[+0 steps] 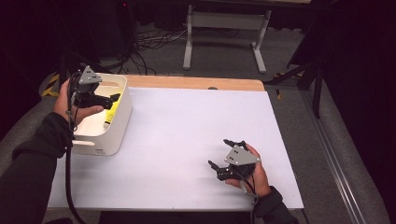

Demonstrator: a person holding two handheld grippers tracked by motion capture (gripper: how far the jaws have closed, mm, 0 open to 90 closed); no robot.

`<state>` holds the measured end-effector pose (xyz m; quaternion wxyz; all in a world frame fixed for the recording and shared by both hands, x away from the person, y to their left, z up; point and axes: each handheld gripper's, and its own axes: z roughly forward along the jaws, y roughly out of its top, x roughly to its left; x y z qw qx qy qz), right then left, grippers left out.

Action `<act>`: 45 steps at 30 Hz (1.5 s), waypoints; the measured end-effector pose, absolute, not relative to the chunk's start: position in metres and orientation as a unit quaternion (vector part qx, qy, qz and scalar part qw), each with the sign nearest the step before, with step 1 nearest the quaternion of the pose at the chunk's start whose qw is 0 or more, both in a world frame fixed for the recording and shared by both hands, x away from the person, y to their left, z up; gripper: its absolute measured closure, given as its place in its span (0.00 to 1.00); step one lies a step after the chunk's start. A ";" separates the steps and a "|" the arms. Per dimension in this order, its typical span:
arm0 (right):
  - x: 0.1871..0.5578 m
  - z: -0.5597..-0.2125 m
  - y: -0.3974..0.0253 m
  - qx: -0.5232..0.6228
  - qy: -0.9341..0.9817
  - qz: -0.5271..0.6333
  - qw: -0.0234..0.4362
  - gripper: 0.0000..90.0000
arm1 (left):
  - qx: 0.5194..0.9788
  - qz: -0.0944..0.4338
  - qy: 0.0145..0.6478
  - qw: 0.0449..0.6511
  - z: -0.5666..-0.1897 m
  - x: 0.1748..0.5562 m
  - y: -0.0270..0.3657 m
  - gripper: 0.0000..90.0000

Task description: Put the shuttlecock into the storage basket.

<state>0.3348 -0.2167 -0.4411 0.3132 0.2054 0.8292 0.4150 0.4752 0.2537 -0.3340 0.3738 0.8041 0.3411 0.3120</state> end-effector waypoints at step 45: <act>0.334 -0.438 -0.223 0.214 0.819 0.431 0.312 0.15 | 0.744 0.330 0.290 0.504 -0.323 0.422 0.246 0.08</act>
